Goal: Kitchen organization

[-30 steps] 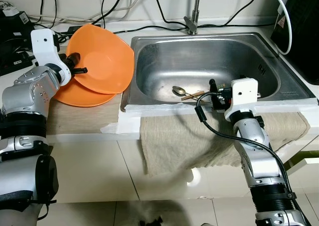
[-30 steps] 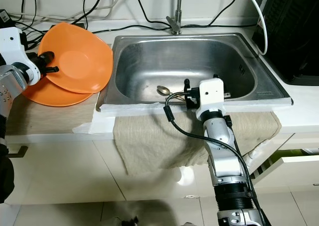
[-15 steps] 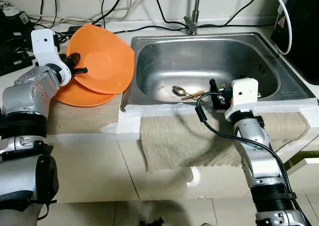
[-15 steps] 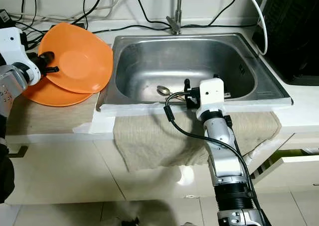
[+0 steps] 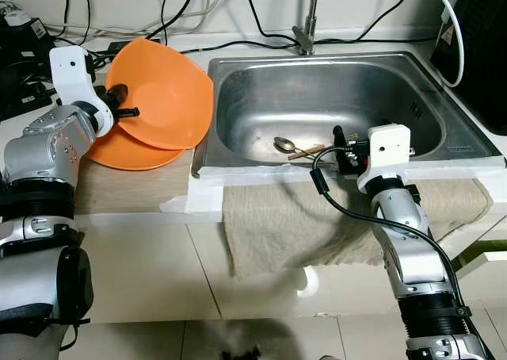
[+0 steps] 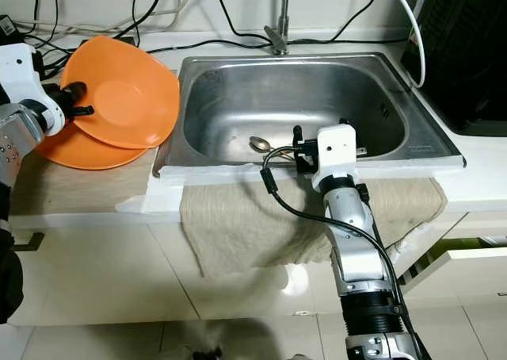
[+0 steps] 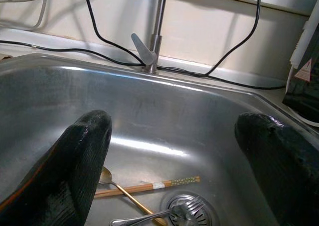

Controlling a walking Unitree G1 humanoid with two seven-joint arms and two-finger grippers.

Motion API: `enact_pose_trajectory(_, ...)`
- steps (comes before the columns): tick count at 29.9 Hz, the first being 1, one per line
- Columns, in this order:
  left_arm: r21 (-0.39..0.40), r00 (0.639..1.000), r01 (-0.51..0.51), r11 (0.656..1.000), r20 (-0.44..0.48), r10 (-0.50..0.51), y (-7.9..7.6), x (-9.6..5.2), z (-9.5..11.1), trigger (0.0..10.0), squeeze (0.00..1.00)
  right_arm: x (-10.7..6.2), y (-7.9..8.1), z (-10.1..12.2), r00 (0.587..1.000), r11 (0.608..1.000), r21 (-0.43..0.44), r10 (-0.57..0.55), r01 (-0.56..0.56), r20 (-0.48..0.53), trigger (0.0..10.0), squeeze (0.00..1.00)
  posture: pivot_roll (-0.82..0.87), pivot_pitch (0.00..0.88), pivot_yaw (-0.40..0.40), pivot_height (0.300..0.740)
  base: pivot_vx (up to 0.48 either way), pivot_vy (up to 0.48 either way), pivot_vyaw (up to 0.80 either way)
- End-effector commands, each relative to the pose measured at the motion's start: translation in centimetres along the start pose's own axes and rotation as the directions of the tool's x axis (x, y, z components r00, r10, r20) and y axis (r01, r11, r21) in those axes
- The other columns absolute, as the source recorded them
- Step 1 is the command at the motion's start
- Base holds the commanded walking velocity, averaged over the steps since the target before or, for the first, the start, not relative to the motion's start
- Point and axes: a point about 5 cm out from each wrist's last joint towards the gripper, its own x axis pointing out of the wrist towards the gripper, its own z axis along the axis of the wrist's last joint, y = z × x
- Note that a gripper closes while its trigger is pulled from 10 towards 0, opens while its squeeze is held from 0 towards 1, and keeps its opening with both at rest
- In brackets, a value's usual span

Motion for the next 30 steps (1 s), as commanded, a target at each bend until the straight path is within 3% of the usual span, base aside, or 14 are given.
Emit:
enact_pose_trajectory(1, 0.018, 0.998, -0.030, 0.999, -0.054, 0.031, 0.31, 0.17, -0.97, 0.0, 0.00, 0.41, -0.12, 0.27, 1.000, 1.000, 0.006, 0.001, -0.001, 0.003, 10.0, 0.00, -0.02, 0.000, 0.050, 0.740, 0.000, 0.000, 0.00)
enact_pose_trajectory(30, 0.017, 0.998, -0.032, 0.999, -0.055, 0.033, 0.21, 0.53, -1.02, 0.0, 0.00, 0.87, -0.12, 0.10, 1.000, 1.000, 0.006, 0.001, -0.001, -0.002, 10.0, 0.00, -0.02, 0.000, 0.048, 0.740, 0.000, 0.000, 0.00)
